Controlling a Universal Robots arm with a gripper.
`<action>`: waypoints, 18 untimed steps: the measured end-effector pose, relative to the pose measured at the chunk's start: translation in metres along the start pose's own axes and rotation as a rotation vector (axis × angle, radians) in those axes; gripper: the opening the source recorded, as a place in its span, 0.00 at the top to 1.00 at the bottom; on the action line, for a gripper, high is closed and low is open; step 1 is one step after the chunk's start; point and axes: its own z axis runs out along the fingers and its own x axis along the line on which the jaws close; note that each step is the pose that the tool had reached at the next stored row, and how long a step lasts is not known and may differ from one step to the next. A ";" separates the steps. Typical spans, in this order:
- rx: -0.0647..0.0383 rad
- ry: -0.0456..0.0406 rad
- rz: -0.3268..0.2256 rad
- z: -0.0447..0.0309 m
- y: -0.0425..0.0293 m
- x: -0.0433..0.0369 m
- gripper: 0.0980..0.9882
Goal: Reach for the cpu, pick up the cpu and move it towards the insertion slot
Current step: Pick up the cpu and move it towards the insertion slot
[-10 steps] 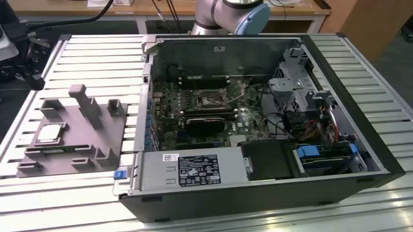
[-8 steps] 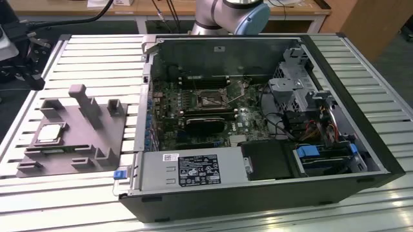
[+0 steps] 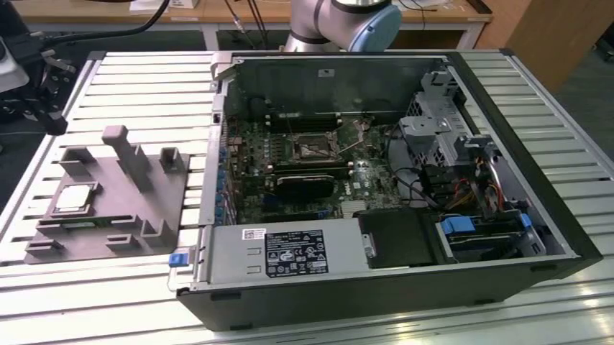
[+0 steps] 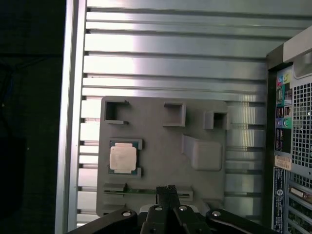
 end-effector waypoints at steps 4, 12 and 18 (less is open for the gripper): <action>0.000 0.0001 0.000 0.0019 -0.0001 0.0000 0.99; 0.000 0.0000 0.000 0.0064 -0.0002 0.0001 0.99; 0.000 0.0001 0.000 0.0098 -0.0004 0.0007 0.99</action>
